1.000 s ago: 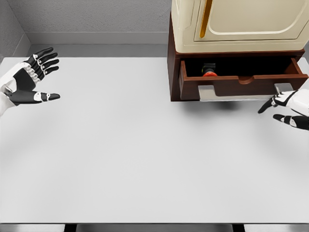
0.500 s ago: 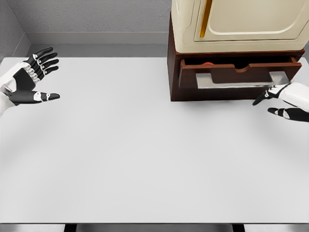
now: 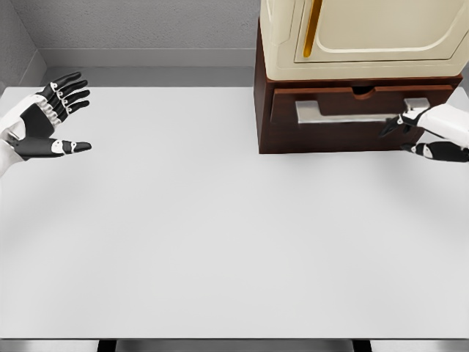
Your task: Put the switch into the drawer with left arm, and close the drawer with right arm
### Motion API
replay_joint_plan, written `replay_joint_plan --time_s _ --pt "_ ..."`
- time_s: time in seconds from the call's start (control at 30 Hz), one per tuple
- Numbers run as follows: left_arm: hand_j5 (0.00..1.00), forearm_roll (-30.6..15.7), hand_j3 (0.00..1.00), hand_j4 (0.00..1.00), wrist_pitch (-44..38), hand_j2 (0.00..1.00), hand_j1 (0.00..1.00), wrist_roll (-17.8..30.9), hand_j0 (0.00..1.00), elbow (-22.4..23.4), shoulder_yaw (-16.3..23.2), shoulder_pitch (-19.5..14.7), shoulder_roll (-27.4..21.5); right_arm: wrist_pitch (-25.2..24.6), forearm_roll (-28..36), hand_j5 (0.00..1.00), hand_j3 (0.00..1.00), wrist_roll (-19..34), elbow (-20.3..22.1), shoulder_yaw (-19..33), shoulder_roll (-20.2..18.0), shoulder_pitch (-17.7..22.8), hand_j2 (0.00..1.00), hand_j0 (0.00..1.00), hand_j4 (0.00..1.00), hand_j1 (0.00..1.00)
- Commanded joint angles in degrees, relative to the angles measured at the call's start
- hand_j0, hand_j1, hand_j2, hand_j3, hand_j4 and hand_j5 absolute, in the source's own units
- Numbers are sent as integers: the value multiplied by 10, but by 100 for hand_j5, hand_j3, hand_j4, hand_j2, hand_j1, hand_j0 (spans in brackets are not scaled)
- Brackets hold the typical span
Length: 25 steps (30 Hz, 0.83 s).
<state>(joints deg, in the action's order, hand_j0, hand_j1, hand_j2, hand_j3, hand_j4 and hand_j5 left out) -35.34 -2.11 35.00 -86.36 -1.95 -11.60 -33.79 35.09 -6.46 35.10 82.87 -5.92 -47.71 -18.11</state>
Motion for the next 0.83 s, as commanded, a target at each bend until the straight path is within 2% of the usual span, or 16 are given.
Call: replay_joint_plan --time_s 0.0,0.1,0.27,0.33,0.37,0.5,0.53,0.6,0.73,0.77,0.8 --pt "100 -3 100 100 0 100 100 0 100 0 -1 1 0 -1 -8 62 62 -1 -11 -15 6 -1 62 62 62 62" --pt "100 -3 100 100 0 100 100 0 100 0 0 0 -1 -1 -13 67 67 -1 -12 -13 10 -4 67 67 67 67" --pt "100 -3 100 100 0 100 100 0 100 0 0 1 0 -1 -12 68 68 -1 -11 -2 5 6 68 68 68 68" --pt "100 -3 100 100 0 100 100 0 100 0 0 1 0 -1 -11 68 68 -1 -11 54 5 37 68 68 68 68" --pt "100 -3 100 100 0 100 100 0 100 0 0 1 0 -1 -11 71 71 -1 -11 68 5 47 71 71 71 71" --pt "100 -3 100 100 0 100 100 0 100 1 1 2 0 -1 -8 75 75 -1 -10 84 4 69 75 75 75 75" --pt "100 -3 100 100 0 100 100 0 100 3 1 5 0 -1 -8 81 81 -1 -8 84 3 73 81 81 81 81" --pt "100 -3 100 100 4 100 100 0 100 16 -1 2 -3 -1 -8 86 86 -1 19 83 -23 106 86 86 86 86" --pt "100 -3 100 100 8 100 100 0 100 20 1 4 -2 -1 -10 87 87 -1 69 85 -25 143 87 87 87 87" --pt "100 -3 100 100 7 100 100 0 100 20 1 4 -2 -1 -11 95 95 -1 87 85 -25 151 95 95 95 95" --pt "100 -3 100 100 6 100 100 0 100 22 1 4 -3 -1 -11 95 95 -1 99 90 -27 159 95 95 95 95"
